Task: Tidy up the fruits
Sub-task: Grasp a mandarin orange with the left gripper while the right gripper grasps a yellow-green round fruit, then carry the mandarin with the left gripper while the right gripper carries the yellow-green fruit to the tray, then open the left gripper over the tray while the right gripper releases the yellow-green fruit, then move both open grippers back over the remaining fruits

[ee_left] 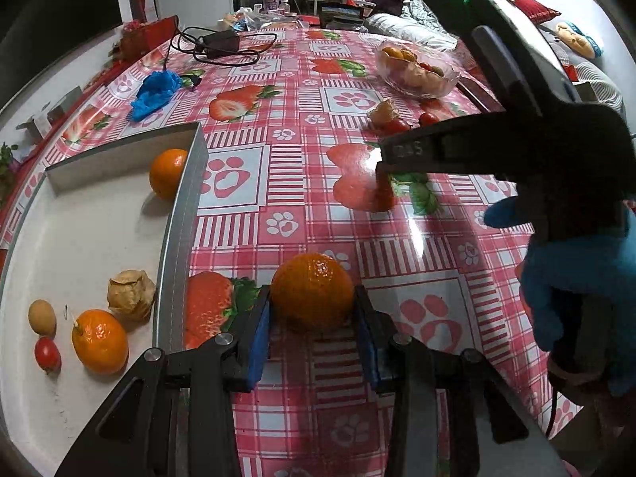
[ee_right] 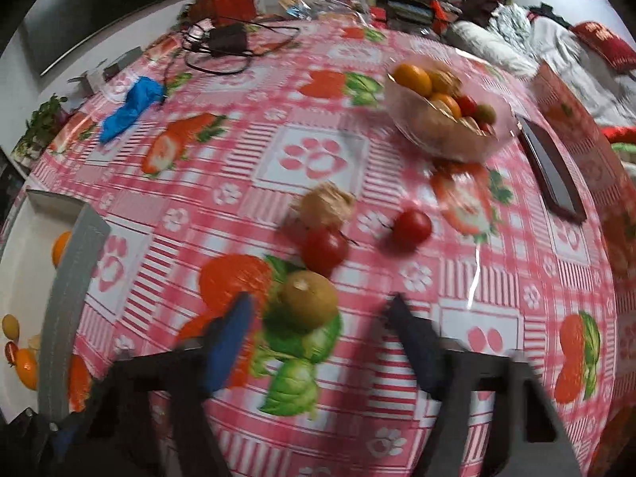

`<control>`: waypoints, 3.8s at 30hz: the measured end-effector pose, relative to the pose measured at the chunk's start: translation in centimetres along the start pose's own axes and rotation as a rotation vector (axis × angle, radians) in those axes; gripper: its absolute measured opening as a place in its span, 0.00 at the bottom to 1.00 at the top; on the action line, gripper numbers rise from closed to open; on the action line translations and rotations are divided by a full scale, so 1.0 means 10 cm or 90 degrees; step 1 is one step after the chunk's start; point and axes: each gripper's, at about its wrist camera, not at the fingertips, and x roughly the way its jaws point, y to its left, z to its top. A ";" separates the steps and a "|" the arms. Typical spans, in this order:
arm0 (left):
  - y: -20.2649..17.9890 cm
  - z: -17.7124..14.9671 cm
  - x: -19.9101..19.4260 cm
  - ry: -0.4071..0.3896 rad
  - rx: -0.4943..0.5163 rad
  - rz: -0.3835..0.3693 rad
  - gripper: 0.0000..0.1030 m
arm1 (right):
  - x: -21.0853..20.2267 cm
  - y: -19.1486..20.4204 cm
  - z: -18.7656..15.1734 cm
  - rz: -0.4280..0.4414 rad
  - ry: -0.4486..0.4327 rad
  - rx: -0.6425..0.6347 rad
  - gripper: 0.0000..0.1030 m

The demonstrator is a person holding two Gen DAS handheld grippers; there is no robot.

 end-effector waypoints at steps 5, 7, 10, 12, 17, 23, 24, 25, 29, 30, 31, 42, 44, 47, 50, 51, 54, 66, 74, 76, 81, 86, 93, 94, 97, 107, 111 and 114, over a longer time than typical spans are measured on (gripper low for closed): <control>0.09 0.00 -0.04 0.007 -0.035 -0.053 0.40 | -0.12 -0.17 -0.11 0.065 -0.002 0.041 0.28; 0.13 0.00 -0.10 0.004 -0.054 -0.069 0.40 | -0.21 -0.26 -0.18 0.088 -0.001 0.054 0.28; 0.15 0.00 -0.23 -0.011 -0.057 -0.073 0.40 | -0.39 -0.38 -0.27 0.100 -0.005 0.058 0.28; 0.18 0.02 -0.34 -0.021 -0.062 -0.075 0.40 | -0.47 -0.40 -0.31 0.105 -0.008 0.061 0.28; 0.30 0.07 -0.56 -0.038 -0.077 -0.080 0.40 | -0.65 -0.42 -0.41 0.116 -0.015 0.061 0.28; 0.61 0.12 -0.89 -0.068 -0.089 -0.056 0.40 | -0.85 -0.19 -0.41 0.136 -0.023 0.033 0.28; 0.71 0.13 -0.96 -0.073 -0.100 -0.056 0.40 | -0.89 -0.14 -0.40 0.142 -0.025 0.028 0.28; 0.79 0.14 -1.02 -0.078 -0.108 -0.056 0.40 | -0.91 -0.09 -0.38 0.146 -0.026 0.023 0.28; 1.10 0.17 -1.23 -0.103 -0.115 -0.022 0.40 | -1.04 0.22 -0.29 0.165 -0.036 -0.011 0.28; 1.17 0.18 -1.27 -0.108 -0.116 -0.014 0.40 | -1.06 0.27 -0.29 0.168 -0.037 -0.017 0.28; 1.26 0.19 -1.32 -0.115 -0.119 -0.004 0.40 | -1.09 0.37 -0.26 0.174 -0.038 -0.026 0.28; 1.84 0.08 -1.31 -0.120 -0.144 0.079 0.40 | -1.10 1.21 -0.08 0.208 -0.029 -0.121 0.28; 1.89 0.03 -1.20 -0.104 -0.150 0.079 0.40 | -1.08 1.32 -0.05 0.210 -0.024 -0.137 0.28; 1.93 -0.03 -1.03 -0.083 -0.161 0.075 0.40 | -1.00 1.48 -0.03 0.214 -0.014 -0.152 0.28; 1.96 -0.05 -0.91 -0.073 -0.165 0.073 0.40 | -0.88 1.60 -0.01 0.222 0.004 -0.156 0.28; 1.96 -0.05 -0.87 -0.068 -0.167 0.071 0.40 | -0.85 1.63 -0.02 0.223 0.009 -0.158 0.28; 1.96 -0.05 -0.76 -0.060 -0.166 0.071 0.40 | -0.70 1.75 -0.03 0.221 0.028 -0.168 0.28; 2.03 -0.05 -0.50 -0.037 -0.168 0.068 0.40 | -0.37 1.96 -0.07 0.213 0.072 -0.189 0.28; 2.02 -0.07 -0.42 -0.024 -0.166 0.062 0.40 | -0.28 1.94 -0.09 0.205 0.085 -0.184 0.28; 2.00 -0.06 -0.40 -0.021 -0.164 0.062 0.40 | -0.28 1.94 -0.09 0.203 0.085 -0.183 0.28; 1.99 -0.07 -0.38 -0.018 -0.162 0.064 0.40 | -0.26 1.94 -0.09 0.204 0.087 -0.182 0.28; 1.99 -0.06 -0.37 -0.019 -0.163 0.070 0.40 | -0.25 1.94 -0.11 0.205 0.089 -0.179 0.28; 2.03 -0.08 -0.45 -0.035 -0.174 0.074 0.67 | -0.22 1.89 -0.09 0.205 0.098 -0.162 0.28; 2.03 -0.08 -0.46 -0.036 -0.176 0.075 0.67 | -0.22 1.88 -0.09 0.208 0.099 -0.157 0.28; 2.08 -0.08 -0.49 -0.038 -0.190 0.072 0.70 | -0.24 1.82 -0.07 0.211 0.093 -0.142 0.41; 2.01 -0.05 -0.58 -0.038 -0.191 0.071 0.73 | -0.60 1.62 -0.02 0.202 0.012 -0.111 1.00; 1.82 0.03 -0.68 -0.051 -0.164 0.057 0.73 | -0.73 1.41 0.01 0.211 -0.013 -0.082 1.00; 1.62 0.11 -0.75 -0.063 -0.142 0.040 0.75 | -0.75 1.15 -0.01 0.182 -0.028 -0.051 1.00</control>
